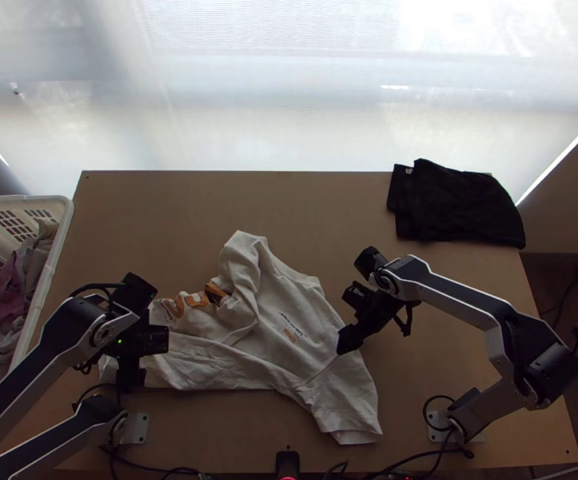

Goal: Fold the t-shirt

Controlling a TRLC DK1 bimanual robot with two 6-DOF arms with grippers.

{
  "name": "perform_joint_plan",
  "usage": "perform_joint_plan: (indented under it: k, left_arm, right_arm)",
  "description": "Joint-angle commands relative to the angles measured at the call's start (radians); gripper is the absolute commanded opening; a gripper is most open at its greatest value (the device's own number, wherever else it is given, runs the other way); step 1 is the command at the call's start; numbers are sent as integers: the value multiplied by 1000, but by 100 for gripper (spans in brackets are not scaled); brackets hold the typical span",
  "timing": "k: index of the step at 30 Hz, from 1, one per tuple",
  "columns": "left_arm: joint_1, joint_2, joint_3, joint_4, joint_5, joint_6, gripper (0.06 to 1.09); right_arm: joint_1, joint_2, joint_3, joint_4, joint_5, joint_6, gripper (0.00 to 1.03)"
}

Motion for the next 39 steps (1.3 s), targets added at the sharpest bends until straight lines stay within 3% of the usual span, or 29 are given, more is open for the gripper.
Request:
perform_joint_plan:
  k: [1, 6, 13, 20, 31, 34, 39]
  left_arm:
    - [-5, -2, -68, 120, -40, 14, 99]
    - [-5, 3, -105, 133, -43, 9, 83]
    - [-5, -6, -174, 106, -43, 2, 84]
    - [8, -9, -215, 196, -80, 16, 84]
    - [171, -11, -209, 281, -107, 114, 84]
    - [188, -22, -201, 281, -107, 120, 88]
    - [174, -32, -230, 281, -106, 112, 81]
  right_arm:
    - [16, -6, 21, 5, 0, 24, 82]
    - [18, -17, 24, 1, 0, 30, 82]
    - [18, -17, 24, -2, 0, 33, 82]
    - [39, -30, 26, -6, -2, 44, 82]
    - [65, -50, 15, -20, 0, 53, 81]
    - [73, -50, 12, -20, -2, 53, 78]
    - [91, -50, 12, -20, 0, 53, 78]
